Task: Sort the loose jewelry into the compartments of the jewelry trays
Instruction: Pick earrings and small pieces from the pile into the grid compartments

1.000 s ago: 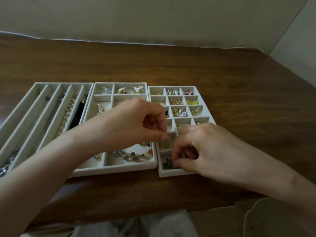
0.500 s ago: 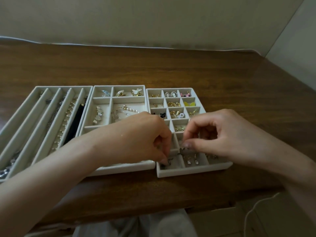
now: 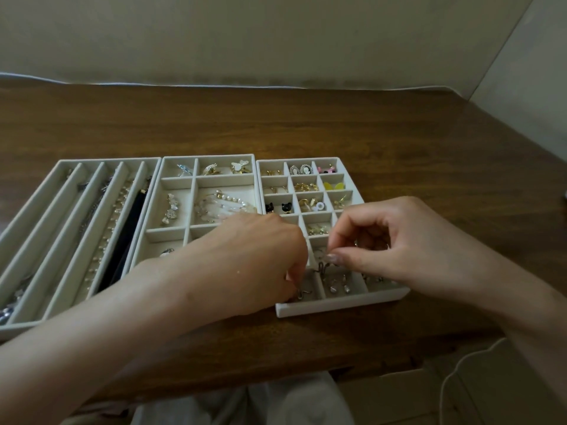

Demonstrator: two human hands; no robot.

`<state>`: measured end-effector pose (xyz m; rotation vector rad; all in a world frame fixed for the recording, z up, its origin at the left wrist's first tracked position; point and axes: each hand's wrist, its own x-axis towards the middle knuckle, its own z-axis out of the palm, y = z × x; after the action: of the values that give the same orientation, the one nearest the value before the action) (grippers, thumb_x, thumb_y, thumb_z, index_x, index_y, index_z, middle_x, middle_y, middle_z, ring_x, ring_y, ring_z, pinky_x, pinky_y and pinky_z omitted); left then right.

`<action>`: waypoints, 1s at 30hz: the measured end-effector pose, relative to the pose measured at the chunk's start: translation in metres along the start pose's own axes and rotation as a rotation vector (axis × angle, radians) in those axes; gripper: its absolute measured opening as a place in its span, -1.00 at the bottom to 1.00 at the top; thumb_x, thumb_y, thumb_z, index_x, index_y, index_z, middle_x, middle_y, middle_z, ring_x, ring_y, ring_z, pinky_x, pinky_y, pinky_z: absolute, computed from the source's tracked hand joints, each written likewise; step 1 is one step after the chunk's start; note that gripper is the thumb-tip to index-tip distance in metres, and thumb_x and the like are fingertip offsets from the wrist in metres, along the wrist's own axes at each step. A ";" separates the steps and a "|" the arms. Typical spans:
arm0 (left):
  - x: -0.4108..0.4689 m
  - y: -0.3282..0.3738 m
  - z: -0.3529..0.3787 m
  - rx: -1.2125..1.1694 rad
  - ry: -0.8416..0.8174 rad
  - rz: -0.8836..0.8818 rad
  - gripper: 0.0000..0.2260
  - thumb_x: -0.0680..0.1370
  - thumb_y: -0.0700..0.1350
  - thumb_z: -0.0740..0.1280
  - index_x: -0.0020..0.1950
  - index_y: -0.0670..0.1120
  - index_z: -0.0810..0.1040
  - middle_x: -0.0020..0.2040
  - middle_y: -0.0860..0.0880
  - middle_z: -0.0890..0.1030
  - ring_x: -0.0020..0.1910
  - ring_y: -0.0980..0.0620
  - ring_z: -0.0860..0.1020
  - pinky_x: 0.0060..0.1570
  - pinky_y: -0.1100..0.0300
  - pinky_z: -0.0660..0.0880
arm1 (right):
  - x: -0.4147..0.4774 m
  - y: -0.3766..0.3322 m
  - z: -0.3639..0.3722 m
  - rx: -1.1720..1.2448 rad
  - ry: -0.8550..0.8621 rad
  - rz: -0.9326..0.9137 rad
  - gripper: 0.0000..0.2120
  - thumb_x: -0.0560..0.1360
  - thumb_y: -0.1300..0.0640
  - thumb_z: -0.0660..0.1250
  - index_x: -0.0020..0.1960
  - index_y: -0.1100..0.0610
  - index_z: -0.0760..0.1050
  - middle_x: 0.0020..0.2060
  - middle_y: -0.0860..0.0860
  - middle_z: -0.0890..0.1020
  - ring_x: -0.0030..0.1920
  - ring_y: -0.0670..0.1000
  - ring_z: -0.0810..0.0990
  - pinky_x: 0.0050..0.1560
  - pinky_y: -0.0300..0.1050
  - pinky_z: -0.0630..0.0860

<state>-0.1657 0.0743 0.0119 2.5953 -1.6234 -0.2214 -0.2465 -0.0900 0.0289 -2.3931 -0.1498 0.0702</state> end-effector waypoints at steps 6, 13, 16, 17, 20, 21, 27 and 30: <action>-0.003 -0.002 -0.001 -0.050 0.033 0.031 -0.97 0.48 0.04 0.30 -0.13 0.15 0.53 -0.29 0.24 0.33 -0.19 0.23 0.39 -0.21 0.37 0.35 | -0.004 0.000 -0.001 0.035 0.029 0.001 -0.91 0.33 -0.02 0.34 -0.20 -0.05 0.57 -0.27 -0.19 0.61 -0.32 -0.17 0.54 -0.31 -0.34 0.47; -0.007 -0.010 -0.004 -0.113 -0.017 0.030 -0.93 0.45 0.04 0.30 -0.23 0.16 0.47 -0.26 0.25 0.42 -0.21 0.31 0.43 -0.30 0.44 0.29 | -0.005 0.000 -0.001 0.092 0.101 -0.017 -0.96 0.36 0.07 0.39 -0.19 0.01 0.59 -0.26 -0.10 0.63 -0.27 -0.16 0.60 -0.25 -0.27 0.54; -0.006 -0.009 -0.006 -0.173 -0.087 0.025 -0.95 0.47 0.05 0.30 -0.17 0.14 0.54 -0.25 0.24 0.45 -0.24 0.32 0.43 -0.30 0.46 0.29 | -0.003 0.000 0.000 0.151 0.102 -0.025 -0.94 0.36 0.11 0.41 -0.18 0.06 0.60 -0.24 -0.04 0.65 -0.25 -0.08 0.63 -0.24 -0.15 0.60; -0.006 -0.008 -0.008 -0.218 -0.105 0.021 -0.94 0.47 0.06 0.30 -0.15 0.15 0.56 -0.26 0.24 0.46 -0.25 0.32 0.44 -0.29 0.47 0.30 | -0.003 -0.001 0.001 0.163 0.101 -0.025 -0.94 0.36 0.11 0.41 -0.17 0.08 0.60 -0.23 -0.02 0.65 -0.25 -0.05 0.64 -0.24 -0.12 0.62; -0.009 -0.012 -0.015 -0.341 -0.038 -0.031 -0.91 0.43 0.07 0.31 -0.14 0.12 0.57 -0.27 0.21 0.51 -0.24 0.32 0.45 -0.25 0.44 0.36 | -0.001 -0.002 0.003 0.215 0.100 -0.016 -0.97 0.39 0.19 0.42 -0.17 0.12 0.59 -0.23 0.02 0.66 -0.24 -0.02 0.66 -0.24 -0.12 0.62; -0.010 -0.014 -0.017 -0.373 0.014 -0.067 -0.93 0.42 0.05 0.33 -0.14 0.12 0.56 -0.29 0.20 0.51 -0.25 0.32 0.45 -0.25 0.45 0.37 | 0.000 -0.003 0.004 0.236 0.097 -0.012 -0.97 0.39 0.21 0.41 -0.17 0.14 0.58 -0.24 0.03 0.65 -0.24 -0.02 0.66 -0.24 -0.13 0.62; -0.014 -0.015 -0.019 -0.513 0.226 -0.151 -0.91 0.45 -0.11 0.40 -0.12 0.05 0.53 -0.33 0.17 0.49 -0.42 0.39 0.44 -0.40 0.50 0.35 | 0.007 -0.007 0.012 0.268 0.067 -0.006 -0.95 0.40 0.24 0.41 -0.17 0.15 0.55 -0.23 0.07 0.66 -0.23 0.02 0.67 -0.22 -0.03 0.64; -0.015 -0.014 -0.018 -0.521 0.253 -0.149 -0.93 0.47 -0.12 0.37 -0.11 0.05 0.52 -0.31 0.17 0.48 -0.40 0.43 0.43 -0.40 0.51 0.35 | 0.008 -0.008 0.015 0.228 0.054 -0.024 -0.94 0.41 0.21 0.41 -0.17 0.11 0.54 -0.24 0.04 0.65 -0.24 0.00 0.65 -0.19 -0.02 0.63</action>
<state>-0.1565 0.0939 0.0286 2.2325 -1.1081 -0.2686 -0.2403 -0.0728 0.0233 -2.1634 -0.1375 0.0102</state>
